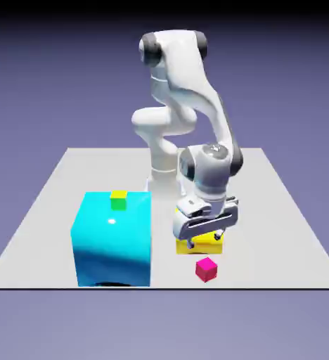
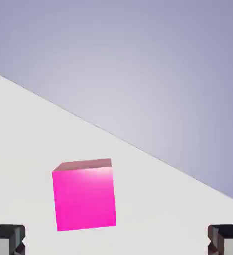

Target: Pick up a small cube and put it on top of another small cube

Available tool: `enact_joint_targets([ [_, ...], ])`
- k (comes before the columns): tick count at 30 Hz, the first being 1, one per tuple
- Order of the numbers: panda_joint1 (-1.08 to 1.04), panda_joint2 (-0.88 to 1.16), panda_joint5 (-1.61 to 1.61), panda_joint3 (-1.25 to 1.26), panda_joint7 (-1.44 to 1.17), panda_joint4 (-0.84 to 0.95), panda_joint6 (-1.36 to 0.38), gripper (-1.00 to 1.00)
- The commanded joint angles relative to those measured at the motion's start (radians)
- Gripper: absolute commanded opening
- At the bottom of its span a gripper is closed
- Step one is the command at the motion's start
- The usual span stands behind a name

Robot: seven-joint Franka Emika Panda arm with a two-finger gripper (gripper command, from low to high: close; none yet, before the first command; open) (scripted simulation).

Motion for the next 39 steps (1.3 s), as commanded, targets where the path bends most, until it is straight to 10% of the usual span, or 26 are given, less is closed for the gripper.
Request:
enact_joint_targets([
  [1,0.006,0.036,-0.005,0.004,-0.006,0.023,-0.023,0.00],
  [8,0.023,0.198,-0.040,-0.023,0.016,0.033,0.115,0.00],
  [9,0.023,0.198,-0.040,-0.023,0.016,0.033,0.115,-1.00],
  [39,-0.005,-0.843,0.208,0.037,0.157,-0.575,-0.317,-1.00],
])
